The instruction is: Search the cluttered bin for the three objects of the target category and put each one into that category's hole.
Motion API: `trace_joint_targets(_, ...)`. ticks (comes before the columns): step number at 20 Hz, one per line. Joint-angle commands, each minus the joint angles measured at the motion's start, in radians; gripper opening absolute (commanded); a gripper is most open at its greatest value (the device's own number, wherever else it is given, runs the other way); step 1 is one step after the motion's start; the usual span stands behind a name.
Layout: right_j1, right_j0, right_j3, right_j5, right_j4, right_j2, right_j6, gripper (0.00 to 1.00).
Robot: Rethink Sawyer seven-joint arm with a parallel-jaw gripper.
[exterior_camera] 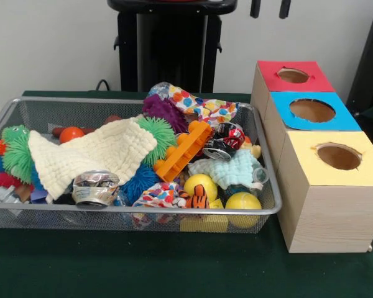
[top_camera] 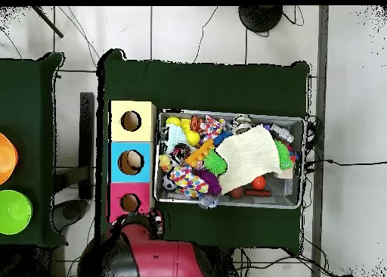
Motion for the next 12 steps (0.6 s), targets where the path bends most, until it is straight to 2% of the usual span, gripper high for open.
trace_joint_targets(1, 0.141, -0.053, -0.109, -0.071, -0.017, 0.002, 0.171, 1.00)
trace_joint_targets(12, 0.265, 0.024, -0.291, 0.005, 0.010, -0.015, 0.206, 1.00)
